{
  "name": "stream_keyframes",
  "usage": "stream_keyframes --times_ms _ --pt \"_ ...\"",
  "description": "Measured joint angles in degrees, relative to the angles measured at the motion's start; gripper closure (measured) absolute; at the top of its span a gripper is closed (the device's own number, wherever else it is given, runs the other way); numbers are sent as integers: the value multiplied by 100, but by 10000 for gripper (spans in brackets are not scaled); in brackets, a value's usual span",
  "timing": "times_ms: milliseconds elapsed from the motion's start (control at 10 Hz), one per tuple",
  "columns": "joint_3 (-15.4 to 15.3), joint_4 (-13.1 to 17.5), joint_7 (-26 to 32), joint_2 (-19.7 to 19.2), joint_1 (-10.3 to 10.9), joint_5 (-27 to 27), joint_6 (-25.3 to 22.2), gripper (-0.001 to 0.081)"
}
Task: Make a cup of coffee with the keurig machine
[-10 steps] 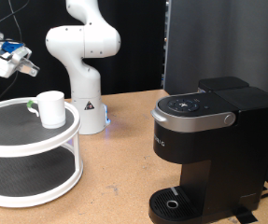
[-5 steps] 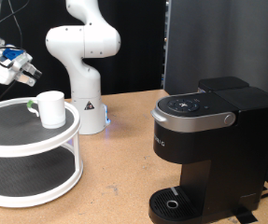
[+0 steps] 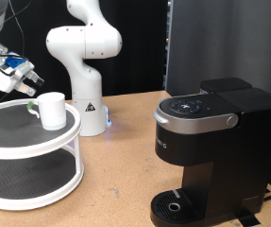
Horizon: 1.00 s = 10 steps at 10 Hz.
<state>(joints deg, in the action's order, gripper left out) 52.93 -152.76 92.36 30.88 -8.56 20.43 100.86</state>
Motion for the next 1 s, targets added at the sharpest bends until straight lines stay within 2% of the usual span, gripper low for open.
stream_keyframes --times_ms 500,1000 --pt "147 -263 149 -174 2 -15 533 3" --pt "228 -304 118 -392 121 290 564 3"
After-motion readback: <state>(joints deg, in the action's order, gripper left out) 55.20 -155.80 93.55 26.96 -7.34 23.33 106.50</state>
